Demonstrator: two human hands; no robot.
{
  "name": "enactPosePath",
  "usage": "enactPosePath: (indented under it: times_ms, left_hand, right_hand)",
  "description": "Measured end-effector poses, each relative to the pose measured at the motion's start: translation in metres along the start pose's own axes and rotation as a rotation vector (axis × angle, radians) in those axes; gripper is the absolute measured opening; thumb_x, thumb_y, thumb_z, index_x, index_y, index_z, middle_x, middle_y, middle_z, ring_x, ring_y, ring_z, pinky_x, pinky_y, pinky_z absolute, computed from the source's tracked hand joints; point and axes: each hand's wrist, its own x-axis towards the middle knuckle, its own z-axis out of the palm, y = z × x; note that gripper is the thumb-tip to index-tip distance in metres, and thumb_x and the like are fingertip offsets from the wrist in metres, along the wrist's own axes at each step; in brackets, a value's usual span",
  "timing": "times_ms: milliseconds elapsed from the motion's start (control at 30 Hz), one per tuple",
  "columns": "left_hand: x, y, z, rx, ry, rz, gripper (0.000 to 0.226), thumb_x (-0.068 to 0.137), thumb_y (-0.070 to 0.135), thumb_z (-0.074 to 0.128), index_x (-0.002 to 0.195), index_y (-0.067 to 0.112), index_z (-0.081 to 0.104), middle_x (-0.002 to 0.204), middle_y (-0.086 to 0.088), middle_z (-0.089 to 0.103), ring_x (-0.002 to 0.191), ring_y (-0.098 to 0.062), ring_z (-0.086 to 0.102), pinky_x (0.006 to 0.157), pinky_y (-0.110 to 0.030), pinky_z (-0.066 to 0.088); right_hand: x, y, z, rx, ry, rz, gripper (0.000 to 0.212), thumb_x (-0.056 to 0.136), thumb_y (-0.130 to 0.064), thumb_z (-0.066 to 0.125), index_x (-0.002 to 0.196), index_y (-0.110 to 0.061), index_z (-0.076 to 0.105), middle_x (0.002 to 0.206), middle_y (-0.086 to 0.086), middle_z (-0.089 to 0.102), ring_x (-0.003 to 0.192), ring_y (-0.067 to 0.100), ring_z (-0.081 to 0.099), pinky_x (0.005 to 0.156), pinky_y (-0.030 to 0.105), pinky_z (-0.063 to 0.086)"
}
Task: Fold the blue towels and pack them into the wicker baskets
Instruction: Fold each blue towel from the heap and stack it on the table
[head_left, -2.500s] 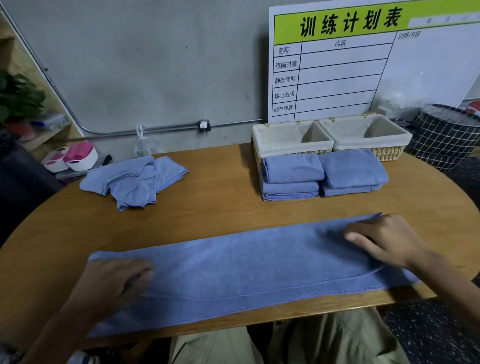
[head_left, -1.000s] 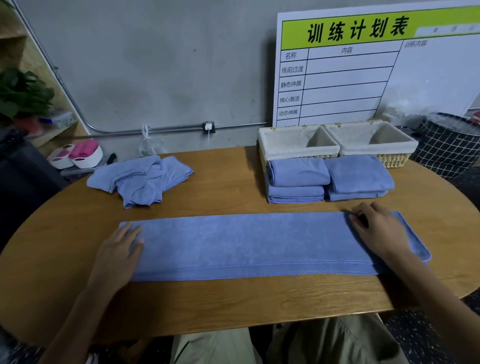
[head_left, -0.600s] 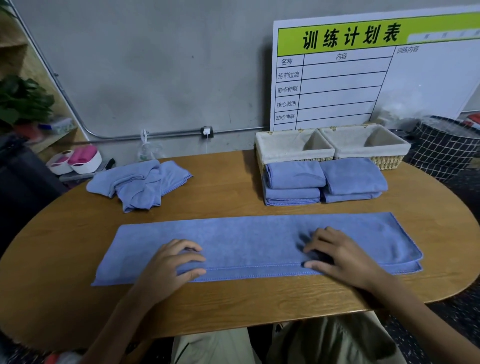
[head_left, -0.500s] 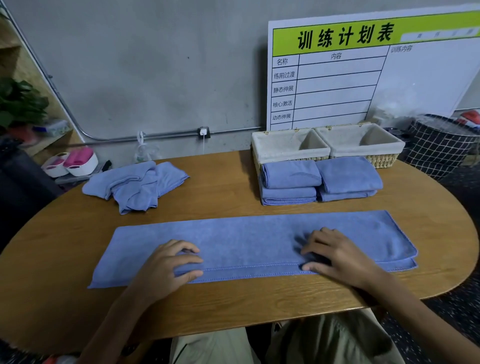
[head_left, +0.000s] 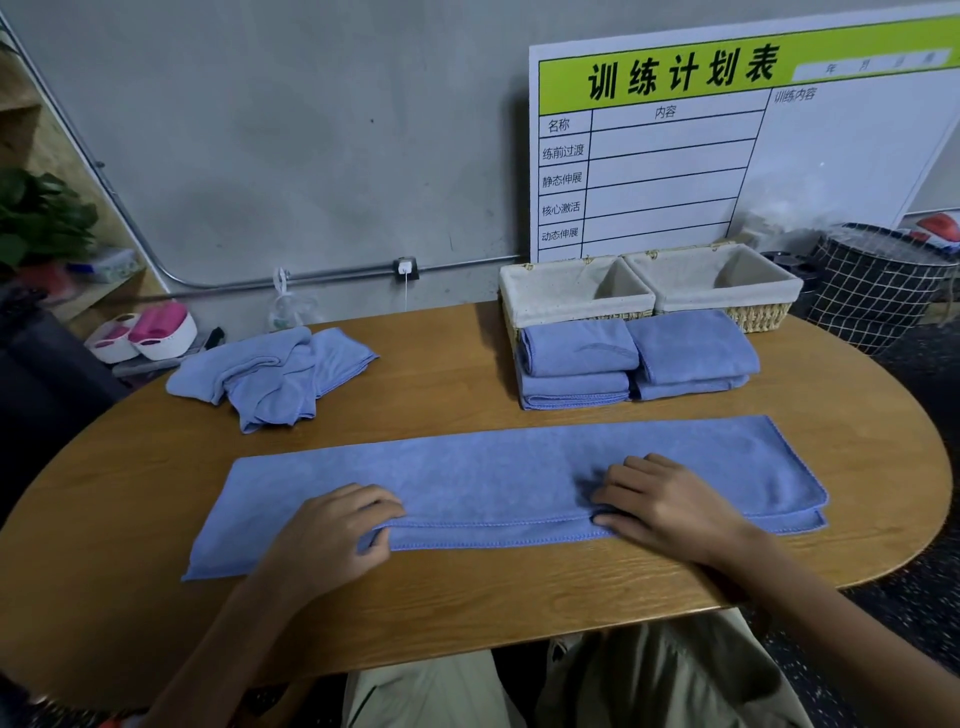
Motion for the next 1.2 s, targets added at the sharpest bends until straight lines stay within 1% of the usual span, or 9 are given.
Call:
enactPosePath:
  times_ms: [100, 300, 533, 733, 800, 900, 967, 1067, 1200]
  left_hand:
    - [0.000, 0.004, 0.000, 0.004, 0.048, -0.010, 0.026, 0.086, 0.026, 0.052, 0.095, 0.019, 0.076, 0.095, 0.012, 0.073, 0.085, -0.003, 0.067, 0.068, -0.022, 0.057]
    - [-0.003, 0.001, 0.001, -0.006, 0.051, 0.008, 0.027, 0.094, 0.040, 0.054, 0.096, 0.022, 0.075, 0.098, 0.013, 0.072, 0.086, -0.002, 0.066, 0.069, -0.020, 0.055]
    - [-0.003, 0.001, 0.002, -0.078, 0.118, -0.043, 0.026, 0.096, 0.039, 0.057, 0.096, 0.021, 0.077, 0.100, 0.014, 0.073, 0.090, 0.000, 0.066, 0.073, -0.018, 0.053]
    - [-0.010, 0.003, 0.003, -0.128, 0.094, -0.105, 0.039, 0.101, 0.054, 0.044, 0.096, 0.029, 0.073, 0.105, 0.023, 0.067, 0.096, 0.005, 0.061, 0.074, -0.015, 0.048]
    - [-0.012, 0.001, 0.000, -0.170, 0.126, -0.116, 0.039, 0.101, 0.052, 0.046, 0.096, 0.025, 0.075, 0.103, 0.021, 0.068, 0.096, 0.004, 0.062, 0.077, -0.017, 0.050]
    - [-0.016, 0.002, -0.011, -0.156, 0.191, -0.126, 0.032, 0.099, 0.044, 0.053, 0.096, 0.022, 0.076, 0.101, 0.017, 0.070, 0.097, 0.003, 0.063, 0.081, -0.015, 0.049]
    - [-0.020, 0.002, -0.015, -0.143, 0.166, -0.111, 0.027, 0.097, 0.042, 0.055, 0.095, 0.024, 0.076, 0.102, 0.019, 0.069, 0.097, 0.004, 0.061, 0.080, -0.015, 0.048]
    - [-0.034, 0.003, -0.011, -0.203, 0.074, -0.114, 0.040, 0.100, 0.056, 0.047, 0.092, 0.028, 0.075, 0.105, 0.025, 0.066, 0.100, 0.007, 0.059, 0.080, -0.015, 0.047]
    - [-0.038, 0.003, -0.014, -0.222, 0.075, -0.164, 0.045, 0.097, 0.063, 0.046, 0.087, 0.028, 0.074, 0.099, 0.026, 0.065, 0.098, 0.007, 0.059, 0.080, -0.011, 0.044]
  right_hand:
    - [0.003, 0.002, -0.003, -0.008, -0.007, -0.017, 0.033, 0.104, -0.041, 0.047, 0.099, -0.021, 0.071, 0.091, -0.005, 0.062, 0.075, 0.016, 0.058, 0.064, 0.029, 0.043]
    - [0.007, -0.003, -0.004, 0.013, -0.058, -0.002, 0.037, 0.098, -0.056, 0.052, 0.101, -0.024, 0.070, 0.094, -0.008, 0.061, 0.077, 0.012, 0.057, 0.067, 0.026, 0.040]
    - [0.010, -0.005, 0.000, -0.007, -0.033, -0.026, 0.024, 0.102, -0.040, 0.053, 0.104, -0.023, 0.070, 0.095, -0.006, 0.062, 0.077, 0.015, 0.058, 0.064, 0.031, 0.045]
    - [0.006, -0.006, 0.001, -0.030, -0.040, -0.006, 0.025, 0.102, -0.029, 0.048, 0.109, -0.018, 0.069, 0.098, -0.002, 0.062, 0.077, 0.020, 0.059, 0.064, 0.035, 0.047]
    - [0.007, -0.007, -0.004, -0.026, -0.026, 0.001, 0.023, 0.102, -0.025, 0.049, 0.106, -0.017, 0.069, 0.096, -0.002, 0.062, 0.076, 0.020, 0.058, 0.065, 0.034, 0.045]
    - [0.007, -0.012, -0.017, -0.051, 0.041, -0.011, 0.020, 0.102, -0.020, 0.050, 0.102, -0.015, 0.070, 0.090, 0.000, 0.060, 0.073, 0.021, 0.056, 0.064, 0.033, 0.043]
    - [0.003, -0.016, -0.021, -0.073, 0.072, -0.028, 0.023, 0.104, -0.018, 0.048, 0.101, -0.014, 0.071, 0.086, 0.001, 0.059, 0.071, 0.022, 0.054, 0.063, 0.034, 0.042]
    - [-0.007, -0.020, -0.017, -0.051, 0.068, -0.074, 0.028, 0.105, -0.019, 0.046, 0.099, -0.013, 0.072, 0.085, 0.000, 0.059, 0.070, 0.021, 0.056, 0.066, 0.031, 0.039]
    - [-0.005, -0.020, -0.020, -0.029, 0.072, -0.040, 0.027, 0.103, -0.018, 0.047, 0.100, -0.012, 0.073, 0.085, 0.001, 0.061, 0.073, 0.020, 0.056, 0.066, 0.031, 0.042]
